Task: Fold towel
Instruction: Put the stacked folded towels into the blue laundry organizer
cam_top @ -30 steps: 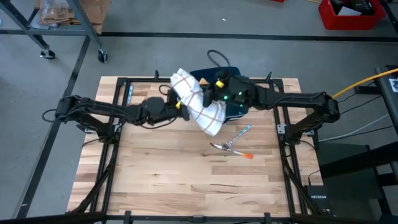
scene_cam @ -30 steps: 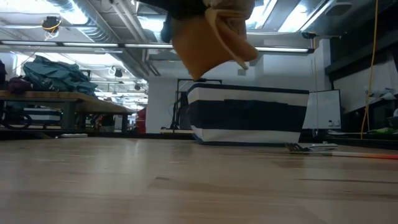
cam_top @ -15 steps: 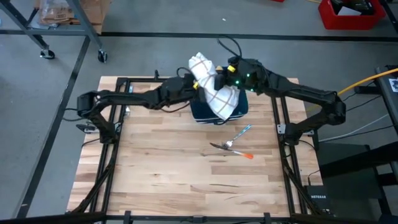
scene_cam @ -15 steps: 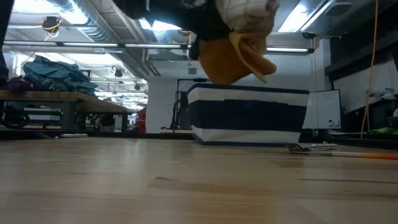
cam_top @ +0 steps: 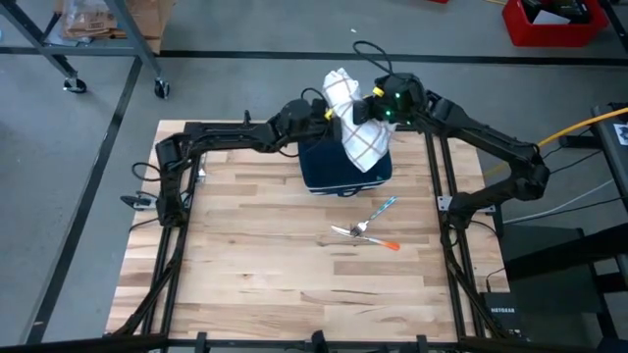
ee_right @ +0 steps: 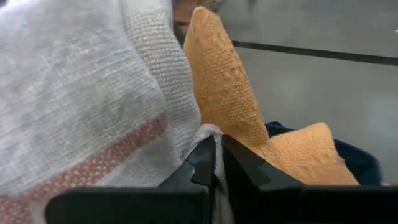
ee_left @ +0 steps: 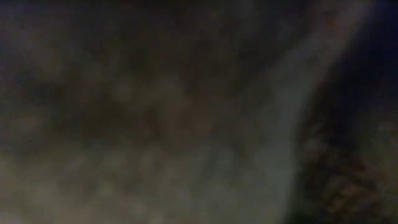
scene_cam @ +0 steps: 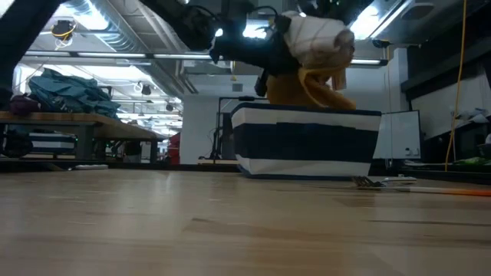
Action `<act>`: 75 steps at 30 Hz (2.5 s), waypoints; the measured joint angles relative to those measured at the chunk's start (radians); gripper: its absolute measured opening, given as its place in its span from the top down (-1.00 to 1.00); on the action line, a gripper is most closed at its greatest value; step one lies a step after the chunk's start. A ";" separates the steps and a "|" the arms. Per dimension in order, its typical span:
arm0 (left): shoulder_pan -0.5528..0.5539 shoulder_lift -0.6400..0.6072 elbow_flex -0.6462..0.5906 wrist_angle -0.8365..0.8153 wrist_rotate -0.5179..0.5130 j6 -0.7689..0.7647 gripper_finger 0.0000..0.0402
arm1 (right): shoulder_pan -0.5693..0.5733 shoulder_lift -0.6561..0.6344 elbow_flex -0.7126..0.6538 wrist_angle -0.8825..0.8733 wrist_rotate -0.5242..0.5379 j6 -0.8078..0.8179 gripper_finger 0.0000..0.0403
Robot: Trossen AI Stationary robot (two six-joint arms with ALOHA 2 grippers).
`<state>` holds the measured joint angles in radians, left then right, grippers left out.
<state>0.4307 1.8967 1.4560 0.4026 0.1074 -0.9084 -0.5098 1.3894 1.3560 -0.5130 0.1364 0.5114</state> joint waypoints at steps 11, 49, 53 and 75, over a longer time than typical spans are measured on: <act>0.069 0.036 0.005 -0.122 0.159 0.035 0.96 | -0.035 0.102 -0.001 -0.057 -0.016 -0.020 0.85; 0.094 0.031 -0.027 -0.920 0.258 0.480 0.40 | 0.093 0.475 -0.005 -0.020 -0.153 -0.023 0.43; 0.113 0.031 -0.009 -0.969 0.267 0.475 0.36 | 0.092 0.474 -0.004 -0.019 -0.155 -0.017 0.28; 0.134 -0.144 0.008 -1.372 0.048 0.651 0.42 | 0.094 0.438 -0.001 -0.053 -0.104 -0.023 0.27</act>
<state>0.5648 1.7527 1.4642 -0.9690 0.1558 -0.2575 -0.4156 1.8273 1.3548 -0.5664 0.0326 0.4889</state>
